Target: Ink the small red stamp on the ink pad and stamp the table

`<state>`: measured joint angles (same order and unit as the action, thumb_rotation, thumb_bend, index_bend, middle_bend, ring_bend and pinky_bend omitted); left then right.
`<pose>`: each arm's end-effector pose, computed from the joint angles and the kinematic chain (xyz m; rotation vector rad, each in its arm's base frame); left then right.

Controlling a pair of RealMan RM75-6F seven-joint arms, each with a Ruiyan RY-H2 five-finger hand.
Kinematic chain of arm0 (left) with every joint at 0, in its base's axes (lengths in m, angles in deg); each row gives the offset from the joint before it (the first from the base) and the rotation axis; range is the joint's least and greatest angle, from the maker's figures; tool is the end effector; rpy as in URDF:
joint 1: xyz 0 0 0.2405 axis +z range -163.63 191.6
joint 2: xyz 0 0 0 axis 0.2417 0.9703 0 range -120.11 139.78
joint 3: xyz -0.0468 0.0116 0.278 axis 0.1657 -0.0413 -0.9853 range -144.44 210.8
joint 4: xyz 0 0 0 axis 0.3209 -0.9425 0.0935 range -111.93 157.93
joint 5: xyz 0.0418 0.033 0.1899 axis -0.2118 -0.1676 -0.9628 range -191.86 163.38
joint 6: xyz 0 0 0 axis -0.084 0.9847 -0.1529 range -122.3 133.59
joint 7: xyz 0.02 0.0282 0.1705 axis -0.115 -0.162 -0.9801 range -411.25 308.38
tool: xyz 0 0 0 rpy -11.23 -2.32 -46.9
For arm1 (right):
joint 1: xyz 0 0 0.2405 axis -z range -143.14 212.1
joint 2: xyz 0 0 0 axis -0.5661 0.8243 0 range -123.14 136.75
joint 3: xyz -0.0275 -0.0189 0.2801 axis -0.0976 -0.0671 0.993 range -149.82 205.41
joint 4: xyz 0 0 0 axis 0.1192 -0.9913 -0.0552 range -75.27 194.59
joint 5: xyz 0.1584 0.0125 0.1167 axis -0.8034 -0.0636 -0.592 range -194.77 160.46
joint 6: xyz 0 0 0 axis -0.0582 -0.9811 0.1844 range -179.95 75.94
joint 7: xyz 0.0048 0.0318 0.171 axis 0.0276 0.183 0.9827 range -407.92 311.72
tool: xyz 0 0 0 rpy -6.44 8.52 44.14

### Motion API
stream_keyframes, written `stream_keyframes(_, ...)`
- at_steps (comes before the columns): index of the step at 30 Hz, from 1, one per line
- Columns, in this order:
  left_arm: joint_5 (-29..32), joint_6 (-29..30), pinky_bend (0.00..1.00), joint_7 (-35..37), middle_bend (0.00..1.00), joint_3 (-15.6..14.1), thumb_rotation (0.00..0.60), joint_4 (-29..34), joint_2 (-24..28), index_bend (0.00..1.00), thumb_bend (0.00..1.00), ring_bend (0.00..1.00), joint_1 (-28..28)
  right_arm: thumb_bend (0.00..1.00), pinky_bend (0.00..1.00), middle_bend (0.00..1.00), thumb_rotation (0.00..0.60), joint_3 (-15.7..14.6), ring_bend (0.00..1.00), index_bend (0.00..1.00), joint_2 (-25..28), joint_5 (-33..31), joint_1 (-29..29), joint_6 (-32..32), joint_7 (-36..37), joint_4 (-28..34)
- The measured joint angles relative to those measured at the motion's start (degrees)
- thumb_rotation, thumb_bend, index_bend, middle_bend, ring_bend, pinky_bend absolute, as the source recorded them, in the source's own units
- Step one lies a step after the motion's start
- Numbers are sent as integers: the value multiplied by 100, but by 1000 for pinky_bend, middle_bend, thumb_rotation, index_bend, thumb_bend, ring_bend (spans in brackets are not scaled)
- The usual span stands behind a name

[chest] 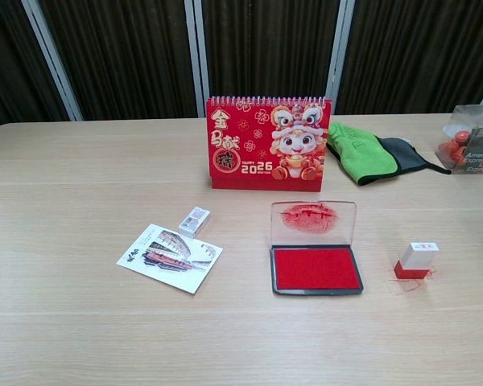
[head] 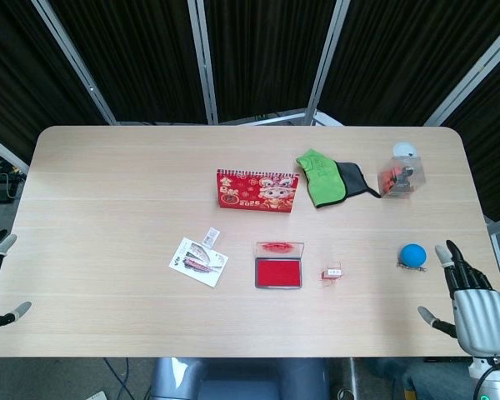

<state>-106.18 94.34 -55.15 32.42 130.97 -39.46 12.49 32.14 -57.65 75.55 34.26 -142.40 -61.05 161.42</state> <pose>-0.2831 0.1786 0.2349 -1.4532 -0.8605 -0.8783 -0.2865 -0.1889 0.1823 1.3829 -0.7698 0.9417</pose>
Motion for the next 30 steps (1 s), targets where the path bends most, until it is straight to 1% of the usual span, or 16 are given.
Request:
stream_keyframes(2, 125, -81, 0, -34, 0, 32, 600, -14, -22, 0, 0, 0, -34, 0, 997, 4, 600, 81, 779, 1, -102, -8, -174, 172, -68, -172)
stream_keyframes(4, 271, -209, 0, -105, 0, 64, 600, -32, -56, 0, 0, 0, -84, 0, 1000, 17, 600, 163, 797, 4, -205, -66, -388, 466, -114, -357)
stream_keyframes(7, 561, -478, 0, -299, 0, 123, 600, -62, -138, 0, 0, 0, -196, 0, 1000, 61, 600, 276, 802, 19, -322, -257, -724, 1029, -142, -433)
stream_keyframes(12, 984, -831, 0, -694, 0, 242, 600, -87, -336, 0, 0, 0, -400, 0, 1000, 173, 600, 434, 821, 110, -522, -853, -1323, 2132, -214, -456)
stream_keyframes(16, 1095, -900, 0, -946, 0, 281, 600, -86, -454, 0, 0, 0, -473, 0, 1000, 255, 600, 496, 854, 200, -808, -1393, -1749, 2742, -373, -552)
stream_keyframes(19, 1170, -965, 0, -1139, 0, 293, 600, -85, -549, 0, 0, 0, -526, 0, 1000, 315, 600, 503, 872, 260, -1084, -1634, -1920, 2936, -524, -720)
stream_keyframes(24, 1277, -1036, 0, -1371, 0, 308, 600, -76, -675, 0, 0, 0, -597, 3, 1000, 361, 600, 486, 872, 311, -1484, -1881, -2067, 3032, -745, -1068)
stream_keyframes(30, 1344, -1045, 0, -1452, 0, 315, 600, -75, -724, 0, 0, 0, -623, 111, 1000, 394, 600, 432, 872, 351, -1780, -2159, -2179, 3130, -938, -1379)
